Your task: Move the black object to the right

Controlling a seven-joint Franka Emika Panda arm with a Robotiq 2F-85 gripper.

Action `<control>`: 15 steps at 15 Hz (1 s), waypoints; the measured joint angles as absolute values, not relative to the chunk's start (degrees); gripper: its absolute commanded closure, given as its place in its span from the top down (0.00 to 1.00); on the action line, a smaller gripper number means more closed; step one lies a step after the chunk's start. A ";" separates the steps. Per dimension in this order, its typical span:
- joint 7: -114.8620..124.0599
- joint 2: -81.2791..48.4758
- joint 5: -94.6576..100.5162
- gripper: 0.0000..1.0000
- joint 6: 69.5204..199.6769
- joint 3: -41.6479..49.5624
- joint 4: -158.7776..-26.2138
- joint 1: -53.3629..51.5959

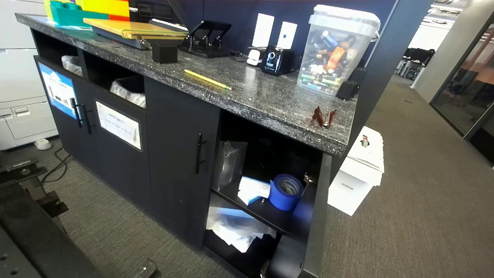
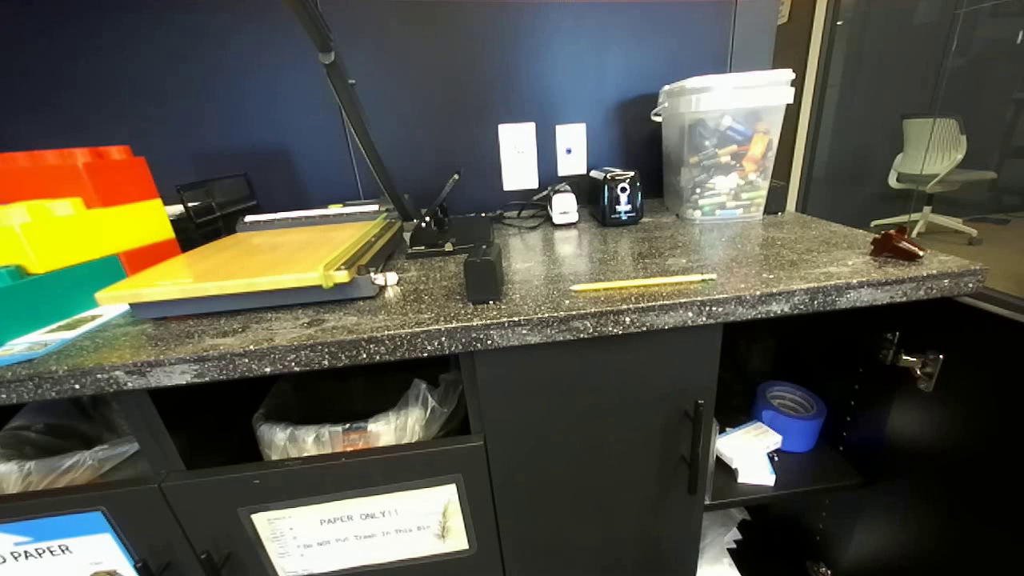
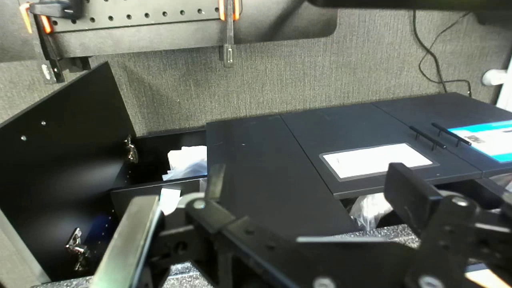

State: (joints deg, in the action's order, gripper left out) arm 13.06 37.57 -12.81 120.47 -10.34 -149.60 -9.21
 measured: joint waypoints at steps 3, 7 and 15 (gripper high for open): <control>18.97 27.48 -11.07 1.00 120.93 -12.98 -140.73 -6.97; 28.61 13.06 -1.63 1.00 122.82 -15.69 -128.72 -3.95; 35.06 -15.29 5.72 1.00 122.79 -13.36 -103.11 -7.65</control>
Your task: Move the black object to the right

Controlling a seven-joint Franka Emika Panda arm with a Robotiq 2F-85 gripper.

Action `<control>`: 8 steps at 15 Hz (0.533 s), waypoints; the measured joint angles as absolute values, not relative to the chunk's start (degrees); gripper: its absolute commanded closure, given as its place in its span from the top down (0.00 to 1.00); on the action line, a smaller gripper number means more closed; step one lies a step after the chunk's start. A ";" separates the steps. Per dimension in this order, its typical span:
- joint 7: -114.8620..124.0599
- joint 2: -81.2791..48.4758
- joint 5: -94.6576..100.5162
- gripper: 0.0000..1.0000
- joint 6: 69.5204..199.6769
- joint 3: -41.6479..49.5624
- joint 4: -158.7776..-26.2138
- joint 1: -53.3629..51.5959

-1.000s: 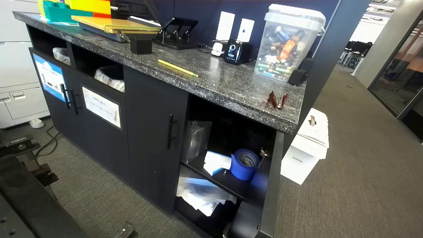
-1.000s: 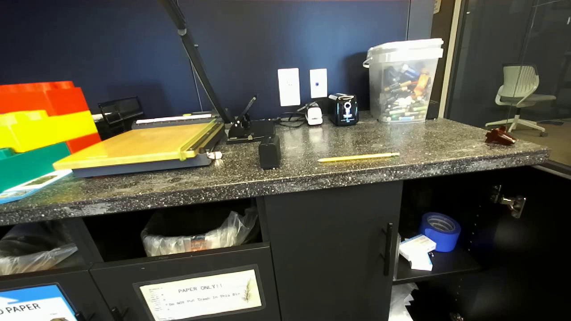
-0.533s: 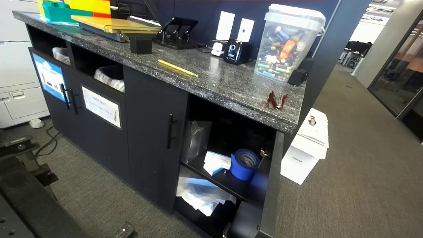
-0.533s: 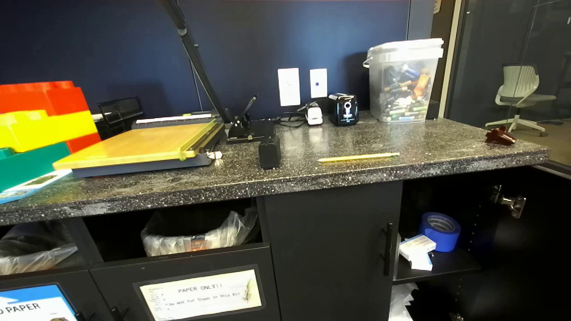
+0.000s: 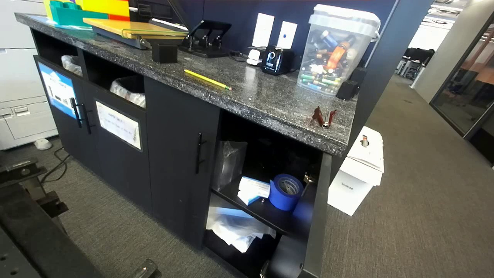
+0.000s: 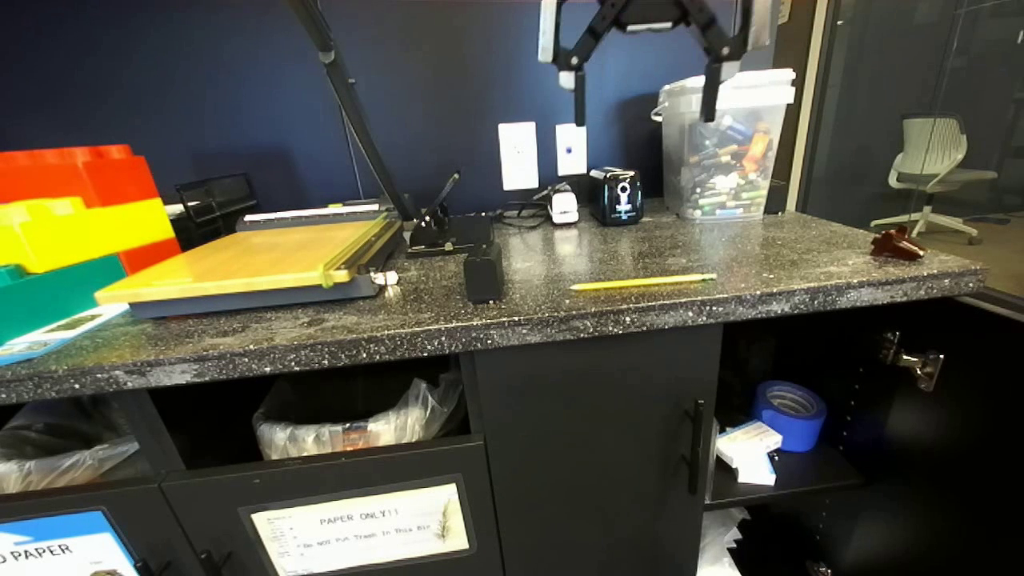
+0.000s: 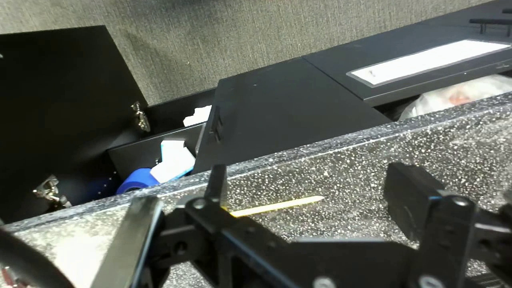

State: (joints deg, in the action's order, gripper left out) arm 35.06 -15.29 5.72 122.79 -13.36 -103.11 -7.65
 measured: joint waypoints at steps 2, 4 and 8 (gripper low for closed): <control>35.06 -21.53 5.72 1.00 122.72 -11.75 -96.90 -9.92; 35.06 -27.35 5.71 1.00 122.66 -9.98 -90.98 -12.29; 35.06 -37.84 5.53 1.00 122.64 -7.46 -79.73 -16.50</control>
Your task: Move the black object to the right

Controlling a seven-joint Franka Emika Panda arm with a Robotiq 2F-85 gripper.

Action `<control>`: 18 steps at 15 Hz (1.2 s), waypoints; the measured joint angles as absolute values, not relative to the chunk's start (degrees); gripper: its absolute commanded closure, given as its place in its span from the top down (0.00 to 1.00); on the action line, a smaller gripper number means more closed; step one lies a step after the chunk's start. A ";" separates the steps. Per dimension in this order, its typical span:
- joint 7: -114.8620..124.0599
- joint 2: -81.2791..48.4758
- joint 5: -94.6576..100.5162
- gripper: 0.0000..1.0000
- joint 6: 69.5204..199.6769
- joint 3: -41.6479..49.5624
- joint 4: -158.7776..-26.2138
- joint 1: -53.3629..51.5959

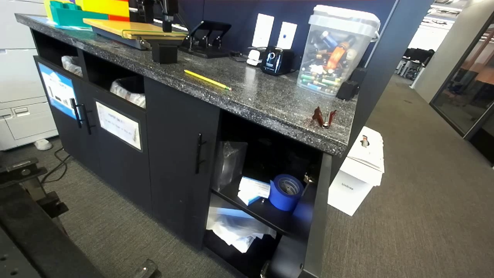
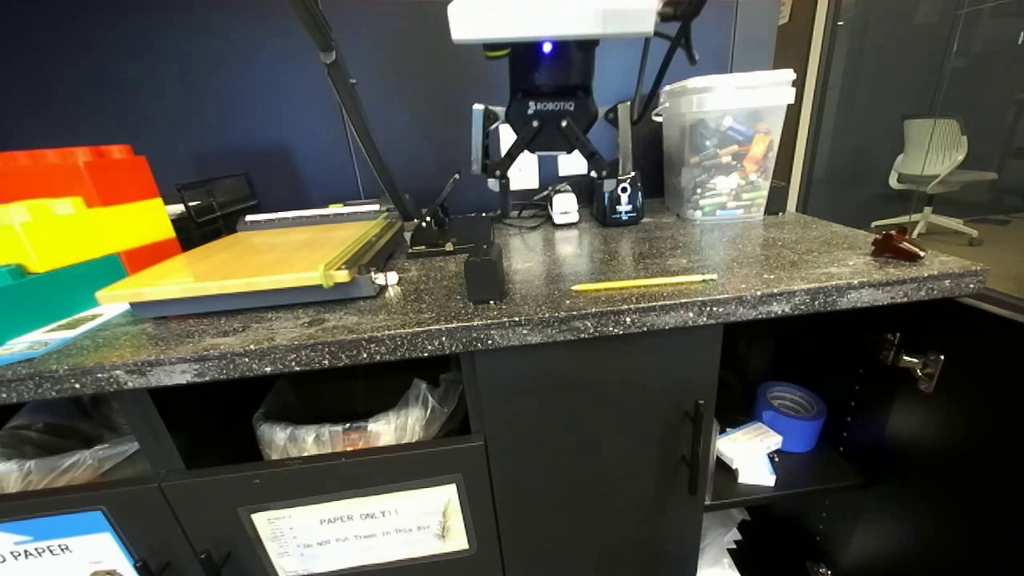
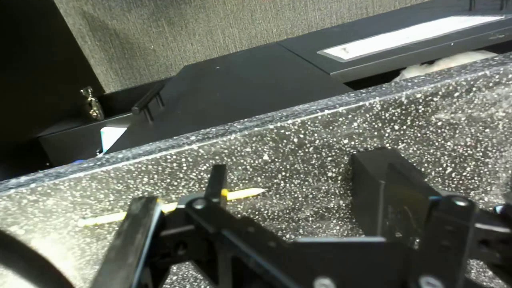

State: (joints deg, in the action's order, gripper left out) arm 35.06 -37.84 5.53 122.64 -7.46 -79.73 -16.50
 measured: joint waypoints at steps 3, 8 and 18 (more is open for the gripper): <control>35.06 -44.65 5.37 1.00 122.24 -6.35 -71.69 -19.05; 35.11 -54.08 5.33 1.00 118.06 -5.78 -58.56 -21.30; 36.85 -67.96 5.47 0.68 107.88 -4.71 -35.47 -24.51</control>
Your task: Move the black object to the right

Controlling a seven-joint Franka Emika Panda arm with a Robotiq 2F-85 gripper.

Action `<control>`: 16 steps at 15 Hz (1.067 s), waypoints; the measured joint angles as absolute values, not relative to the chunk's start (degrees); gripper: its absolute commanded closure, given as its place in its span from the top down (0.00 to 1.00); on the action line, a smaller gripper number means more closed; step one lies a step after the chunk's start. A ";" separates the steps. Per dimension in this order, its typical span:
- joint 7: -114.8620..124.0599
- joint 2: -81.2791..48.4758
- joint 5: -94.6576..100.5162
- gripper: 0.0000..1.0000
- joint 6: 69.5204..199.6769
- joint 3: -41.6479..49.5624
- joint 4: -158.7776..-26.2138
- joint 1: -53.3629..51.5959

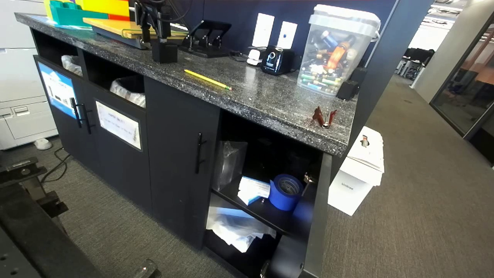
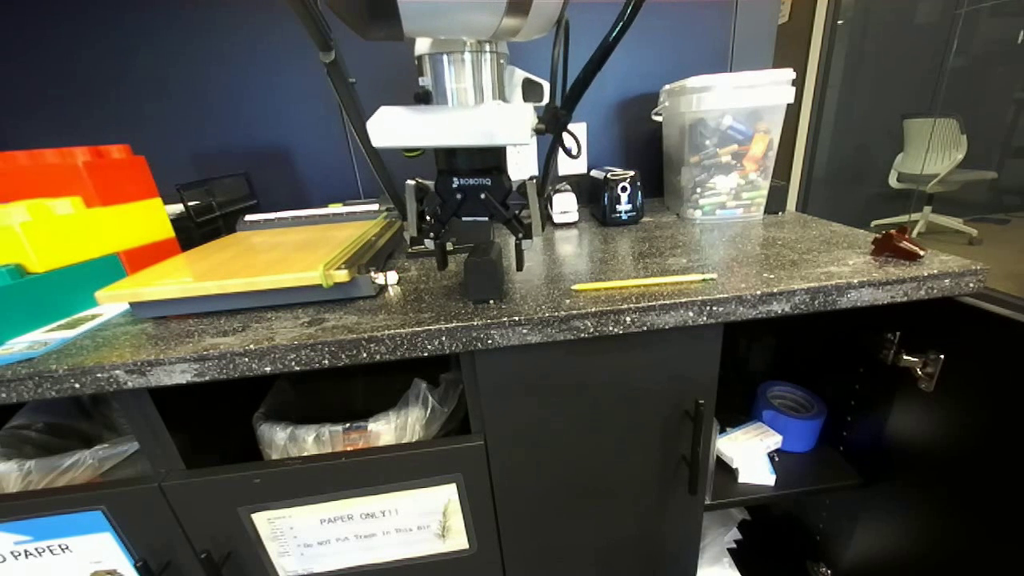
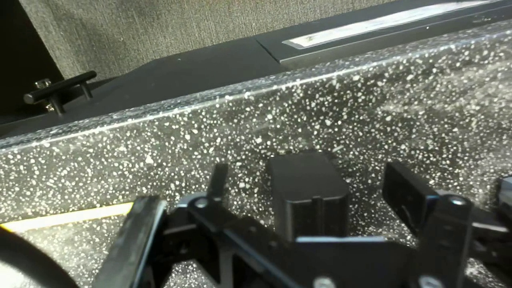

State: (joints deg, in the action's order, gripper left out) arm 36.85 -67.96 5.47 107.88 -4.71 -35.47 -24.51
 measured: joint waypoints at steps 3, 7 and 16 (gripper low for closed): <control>38.55 -70.01 5.58 0.42 107.79 -1.53 -32.39 -26.00; 40.85 -72.88 6.19 0.23 107.63 1.96 -27.97 -27.79; 40.04 -72.45 4.96 0.23 106.40 2.42 -25.70 -25.62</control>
State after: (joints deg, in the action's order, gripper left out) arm 40.04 -72.45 4.96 106.40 2.42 -25.70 -25.62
